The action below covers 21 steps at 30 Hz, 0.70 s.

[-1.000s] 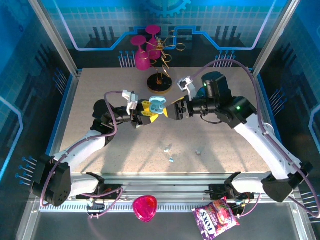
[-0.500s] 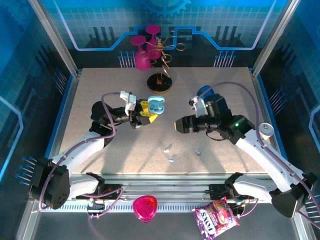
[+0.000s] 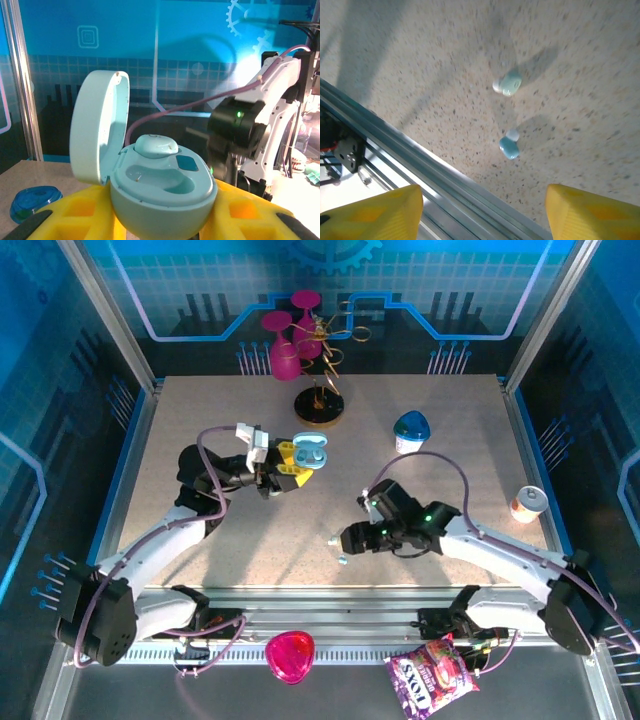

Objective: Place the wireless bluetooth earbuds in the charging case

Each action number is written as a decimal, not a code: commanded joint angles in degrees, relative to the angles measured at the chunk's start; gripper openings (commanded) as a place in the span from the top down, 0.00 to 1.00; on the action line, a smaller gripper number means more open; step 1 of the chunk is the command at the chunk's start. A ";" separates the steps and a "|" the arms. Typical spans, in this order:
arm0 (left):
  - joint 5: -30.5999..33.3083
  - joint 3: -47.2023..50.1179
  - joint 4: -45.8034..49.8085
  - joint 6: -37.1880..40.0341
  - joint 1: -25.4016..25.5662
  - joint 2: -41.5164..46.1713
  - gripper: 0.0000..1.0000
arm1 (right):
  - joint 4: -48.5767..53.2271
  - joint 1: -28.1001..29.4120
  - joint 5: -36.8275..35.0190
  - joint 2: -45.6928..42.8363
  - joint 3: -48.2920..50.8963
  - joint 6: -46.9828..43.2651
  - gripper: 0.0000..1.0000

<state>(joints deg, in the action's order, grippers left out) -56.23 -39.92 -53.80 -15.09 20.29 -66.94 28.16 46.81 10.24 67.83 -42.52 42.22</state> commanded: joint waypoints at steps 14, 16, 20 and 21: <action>-0.37 -0.33 3.39 0.24 -0.17 2.80 0.74 | -11.38 10.10 0.82 14.70 0.62 12.40 0.38; -0.39 -0.33 3.52 0.35 -0.17 2.80 0.74 | -11.79 10.11 1.00 15.67 0.77 12.71 0.39; -0.39 -0.36 3.77 0.33 -0.17 3.08 0.74 | -11.98 9.90 1.00 17.62 0.68 12.92 0.39; -0.46 -0.46 4.16 0.57 -0.17 3.16 0.74 | -12.06 9.82 0.91 18.06 0.67 12.90 0.39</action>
<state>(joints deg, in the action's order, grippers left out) -56.25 -39.92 -49.84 -15.05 20.29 -65.19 16.84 56.25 10.94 84.68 -41.71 54.04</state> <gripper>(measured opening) 0.356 0.611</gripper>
